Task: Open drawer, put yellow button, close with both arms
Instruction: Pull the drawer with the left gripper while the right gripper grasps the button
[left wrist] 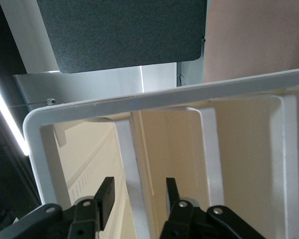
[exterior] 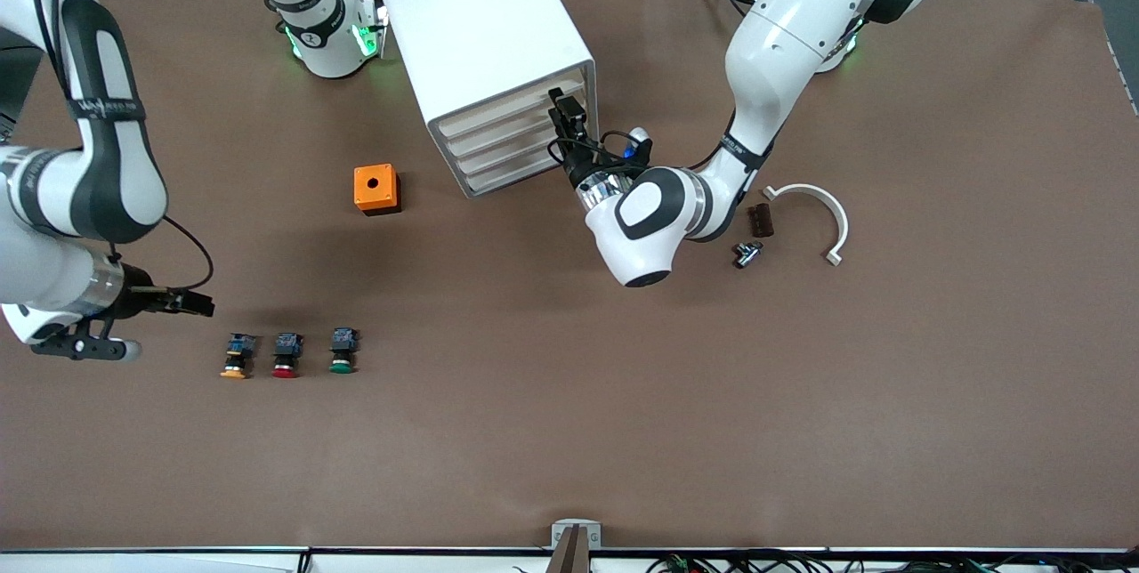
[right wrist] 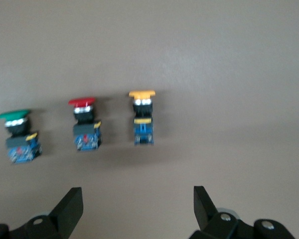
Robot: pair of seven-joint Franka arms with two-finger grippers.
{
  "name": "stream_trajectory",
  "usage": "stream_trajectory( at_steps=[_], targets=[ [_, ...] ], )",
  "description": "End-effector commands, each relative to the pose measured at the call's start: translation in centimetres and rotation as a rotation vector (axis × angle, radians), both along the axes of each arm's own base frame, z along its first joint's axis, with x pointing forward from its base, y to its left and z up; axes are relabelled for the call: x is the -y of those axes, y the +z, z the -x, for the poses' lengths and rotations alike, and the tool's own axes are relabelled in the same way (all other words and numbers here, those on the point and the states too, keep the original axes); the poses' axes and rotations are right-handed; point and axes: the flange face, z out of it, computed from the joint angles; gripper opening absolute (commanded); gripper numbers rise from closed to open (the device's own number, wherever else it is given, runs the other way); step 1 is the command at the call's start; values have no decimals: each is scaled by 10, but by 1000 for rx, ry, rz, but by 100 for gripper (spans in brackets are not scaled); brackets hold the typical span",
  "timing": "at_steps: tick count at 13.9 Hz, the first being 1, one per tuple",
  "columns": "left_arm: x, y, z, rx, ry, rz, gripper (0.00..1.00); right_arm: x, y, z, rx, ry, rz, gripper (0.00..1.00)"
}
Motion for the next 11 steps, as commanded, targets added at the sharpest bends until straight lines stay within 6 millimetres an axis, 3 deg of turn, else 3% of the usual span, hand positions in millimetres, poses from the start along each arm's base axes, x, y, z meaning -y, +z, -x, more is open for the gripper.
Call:
stream_trajectory(
  at_steps=[1, 5, 9, 11],
  targets=[
    [12, 2, 14, -40, -21, -12, 29, 3, -47, -7, 53, -9, -6, 98],
    [12, -6, 17, -54, -31, -21, 12, 6, -109, -15, 119, -12, 1, 98],
    [10, -6, 15, -56, -27, -20, 7, 7, -132, -13, 113, -17, -3, 96],
    [6, -8, 11, -60, -19, -23, 7, 8, -140, -11, 101, -17, -4, 88]
  ],
)
